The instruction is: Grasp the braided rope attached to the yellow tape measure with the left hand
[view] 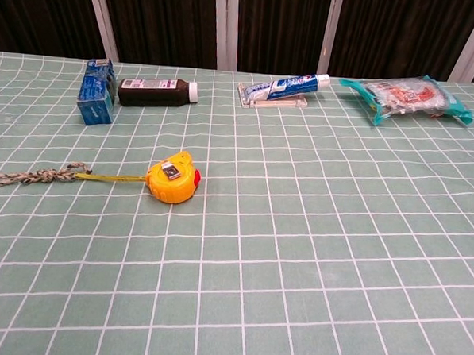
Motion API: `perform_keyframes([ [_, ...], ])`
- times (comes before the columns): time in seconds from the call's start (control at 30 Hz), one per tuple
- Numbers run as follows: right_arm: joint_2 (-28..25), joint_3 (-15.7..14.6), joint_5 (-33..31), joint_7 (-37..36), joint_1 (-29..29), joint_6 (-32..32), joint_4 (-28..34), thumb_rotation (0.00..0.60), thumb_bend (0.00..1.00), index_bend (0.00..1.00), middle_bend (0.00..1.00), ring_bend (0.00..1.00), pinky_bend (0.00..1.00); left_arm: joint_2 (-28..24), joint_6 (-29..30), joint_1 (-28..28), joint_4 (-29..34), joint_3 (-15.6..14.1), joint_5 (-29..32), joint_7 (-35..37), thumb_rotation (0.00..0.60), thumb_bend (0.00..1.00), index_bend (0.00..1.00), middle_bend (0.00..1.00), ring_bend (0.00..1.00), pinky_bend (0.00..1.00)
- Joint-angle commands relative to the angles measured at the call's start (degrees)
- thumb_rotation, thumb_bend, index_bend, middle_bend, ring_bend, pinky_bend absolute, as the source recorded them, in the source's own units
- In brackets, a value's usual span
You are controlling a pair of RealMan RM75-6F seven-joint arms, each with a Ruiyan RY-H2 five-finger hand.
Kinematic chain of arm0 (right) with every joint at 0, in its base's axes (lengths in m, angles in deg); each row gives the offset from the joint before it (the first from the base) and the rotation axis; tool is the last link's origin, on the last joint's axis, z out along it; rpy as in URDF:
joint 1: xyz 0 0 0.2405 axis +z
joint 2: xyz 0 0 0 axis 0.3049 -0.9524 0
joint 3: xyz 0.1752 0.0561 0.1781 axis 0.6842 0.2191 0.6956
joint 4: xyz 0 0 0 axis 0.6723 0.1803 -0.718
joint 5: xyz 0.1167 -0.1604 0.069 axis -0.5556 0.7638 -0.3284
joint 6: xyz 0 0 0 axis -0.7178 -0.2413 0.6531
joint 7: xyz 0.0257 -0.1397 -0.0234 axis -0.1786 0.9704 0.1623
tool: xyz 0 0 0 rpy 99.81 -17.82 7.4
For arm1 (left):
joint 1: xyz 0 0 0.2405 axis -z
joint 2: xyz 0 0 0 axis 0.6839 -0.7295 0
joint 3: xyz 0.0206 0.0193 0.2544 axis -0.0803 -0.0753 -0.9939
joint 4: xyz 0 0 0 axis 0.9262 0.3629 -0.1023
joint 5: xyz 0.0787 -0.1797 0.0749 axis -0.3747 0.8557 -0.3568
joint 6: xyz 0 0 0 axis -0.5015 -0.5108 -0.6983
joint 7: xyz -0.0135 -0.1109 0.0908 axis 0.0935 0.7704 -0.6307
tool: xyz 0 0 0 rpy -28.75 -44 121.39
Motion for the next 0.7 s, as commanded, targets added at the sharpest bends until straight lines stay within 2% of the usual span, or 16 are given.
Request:
perform_keyframes([
  [0.03, -0.02, 0.0, 0.14, 0.03, 0.0, 0.09, 0.01, 0.6, 0.25, 0.0, 0.0, 0.0, 0.0, -0.05, 1.54, -1.62, 1.07, -0.49, -1.98, 2.11, 0.6, 0.17, 0.27, 0.02, 0.0, 0.0],
  [0.2, -0.01, -0.13, 0.52, 0.12, 0.01, 0.19, -0.13, 0.6, 0.25, 0.0, 0.0, 0.0, 0.0, 0.03, 7.81, -6.33, 4.21, -1.75, -8.21, 8.27, 0.6, 0.1, 0.12, 0.0, 0.0, 0.0],
  [0.33, -0.03, -0.24, 0.72, 0.21, 0.02, 0.16, -0.16, 0.6, 0.25, 0.0, 0.0, 0.0, 0.0, 0.44, 14.36, -11.72, 6.21, -4.63, -16.05, 15.59, 0.6, 0.04, 0.02, 0.0, 0.0, 0.0],
  [0.43, -0.12, -0.37, 0.97, 0.35, 0.01, 0.2, -0.11, 0.6, 0.25, 0.0, 0.0, 0.0, 0.0, 0.47, 17.99, -14.96, 5.55, -7.28, -21.26, 18.24, 0.6, 0.02, 0.0, 0.0, 0.0, 0.0],
  [0.53, -0.15, -0.47, 1.59, 0.57, -0.02, 0.57, -0.16, 0.6, 0.25, 0.0, 0.0, 0.0, 0.0, 0.71, 21.27, -17.41, 3.19, -9.12, -26.1, 17.71, 0.6, 0.01, 0.0, 0.0, 0.0, 0.0],
  [0.7, 0.03, -0.52, 2.47, 1.17, -0.17, 1.47, -0.4, 0.6, 0.25, 0.0, 0.0, 0.0, 0.0, 1.85, 21.21, -19.23, 0.24, -10.31, -27.3, 15.65, 0.6, 0.01, 0.0, 0.0, 0.0, 0.0],
])
